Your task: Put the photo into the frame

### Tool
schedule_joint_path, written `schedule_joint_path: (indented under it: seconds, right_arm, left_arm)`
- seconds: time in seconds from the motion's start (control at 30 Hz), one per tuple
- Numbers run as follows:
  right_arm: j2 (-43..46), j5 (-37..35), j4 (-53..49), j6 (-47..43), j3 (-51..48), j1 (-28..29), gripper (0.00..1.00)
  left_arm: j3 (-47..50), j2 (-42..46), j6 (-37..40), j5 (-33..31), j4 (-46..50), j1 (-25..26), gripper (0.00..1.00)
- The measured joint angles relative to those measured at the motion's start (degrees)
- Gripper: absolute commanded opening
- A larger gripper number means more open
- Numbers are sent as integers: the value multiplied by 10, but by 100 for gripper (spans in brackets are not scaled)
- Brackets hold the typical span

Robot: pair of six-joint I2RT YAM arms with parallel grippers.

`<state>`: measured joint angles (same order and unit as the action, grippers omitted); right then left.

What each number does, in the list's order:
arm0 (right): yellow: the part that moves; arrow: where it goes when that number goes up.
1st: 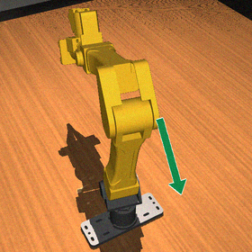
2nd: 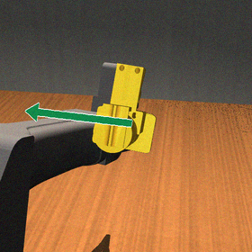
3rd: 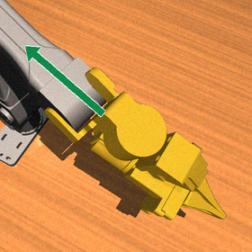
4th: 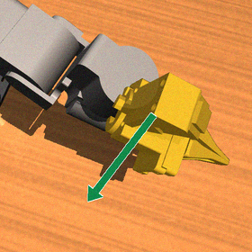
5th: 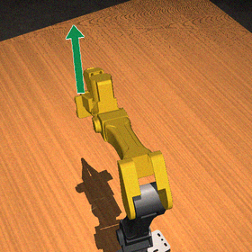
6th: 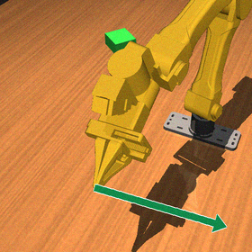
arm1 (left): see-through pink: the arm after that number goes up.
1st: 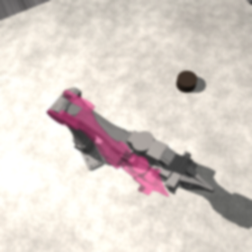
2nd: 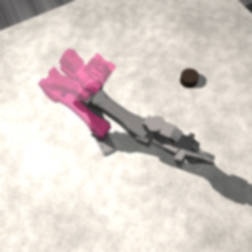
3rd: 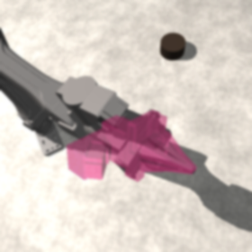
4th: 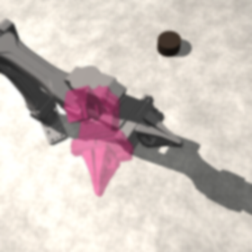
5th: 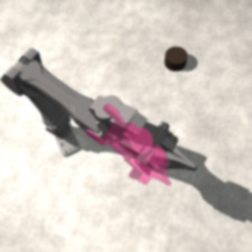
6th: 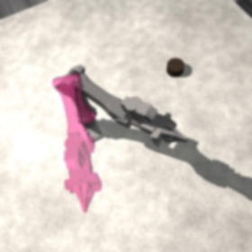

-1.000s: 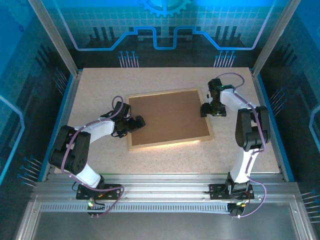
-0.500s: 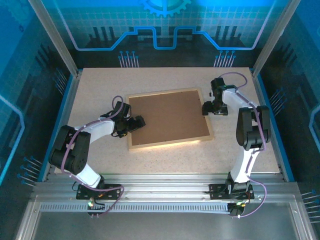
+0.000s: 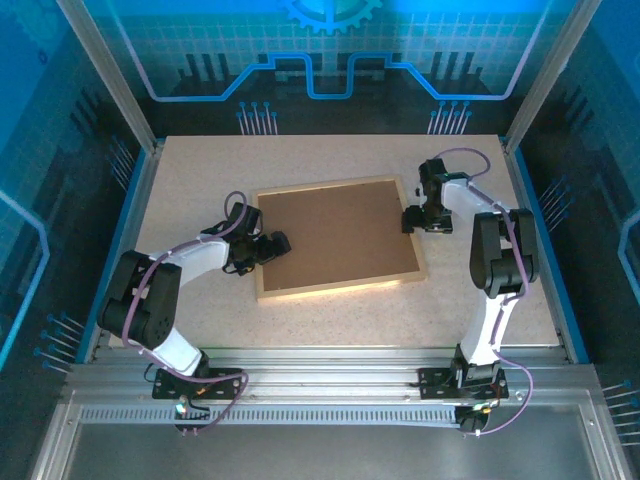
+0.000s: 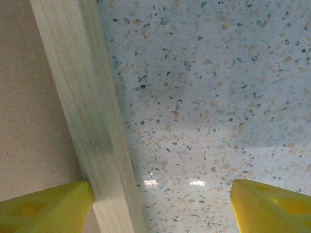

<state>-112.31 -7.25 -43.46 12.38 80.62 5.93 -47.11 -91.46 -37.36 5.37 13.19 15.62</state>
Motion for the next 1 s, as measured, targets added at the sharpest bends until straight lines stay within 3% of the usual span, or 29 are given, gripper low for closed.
schedule_joint_path:
  seconds: [0.2,0.73,1.0]
  right_arm:
    - [3,4,7,2,-9,10,72]
    - [41,-26,30,26,-67,46,72]
    - [50,10,0,24,-56,39,72]
  left_arm:
    - [-1,0,4,0,1,0,99]
    - [-50,-35,31,-7,33,-12,99]
    - [-86,-17,68,-13,50,-27,99]
